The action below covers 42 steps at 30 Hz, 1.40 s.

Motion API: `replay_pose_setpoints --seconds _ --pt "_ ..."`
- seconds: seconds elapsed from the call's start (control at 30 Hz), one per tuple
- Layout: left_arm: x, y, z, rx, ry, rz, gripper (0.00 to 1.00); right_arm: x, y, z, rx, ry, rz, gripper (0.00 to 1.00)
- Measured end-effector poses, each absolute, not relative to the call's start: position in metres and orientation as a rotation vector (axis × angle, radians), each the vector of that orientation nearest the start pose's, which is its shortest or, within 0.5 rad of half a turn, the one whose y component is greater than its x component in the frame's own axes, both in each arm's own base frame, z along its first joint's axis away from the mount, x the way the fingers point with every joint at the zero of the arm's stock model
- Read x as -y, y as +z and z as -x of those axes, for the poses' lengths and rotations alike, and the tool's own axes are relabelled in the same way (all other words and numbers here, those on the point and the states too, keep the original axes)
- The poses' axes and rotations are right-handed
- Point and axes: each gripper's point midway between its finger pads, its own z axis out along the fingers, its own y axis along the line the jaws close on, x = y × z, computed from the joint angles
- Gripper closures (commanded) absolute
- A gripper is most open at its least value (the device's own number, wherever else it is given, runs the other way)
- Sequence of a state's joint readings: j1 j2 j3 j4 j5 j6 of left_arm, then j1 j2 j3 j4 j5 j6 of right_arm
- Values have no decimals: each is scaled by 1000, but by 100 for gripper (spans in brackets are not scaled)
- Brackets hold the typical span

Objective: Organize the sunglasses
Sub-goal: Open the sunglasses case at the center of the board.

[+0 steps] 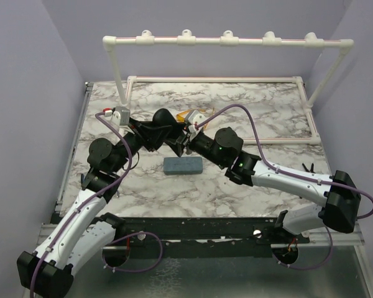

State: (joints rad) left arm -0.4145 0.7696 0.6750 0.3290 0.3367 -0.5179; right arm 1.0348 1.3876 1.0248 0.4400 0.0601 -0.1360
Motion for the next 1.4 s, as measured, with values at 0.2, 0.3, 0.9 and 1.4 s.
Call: replay_pose_setpoints --seconds 0.2,0.3,0.9,1.4 --pt "199 353 -255 -1402 -1010 -239 100 -399 321 -256 -1298 671 810 44" --pt "200 353 -254 -1399 -1010 -252 100 -397 321 -255 -1300 666 818 18" --pt "225 345 -203 -1265 -978 -815 100 -340 338 -180 -1177 828 1241 0" --pt "235 370 -125 -984 -1155 -1228 100 -358 315 -159 -1121 1092 1393 9"
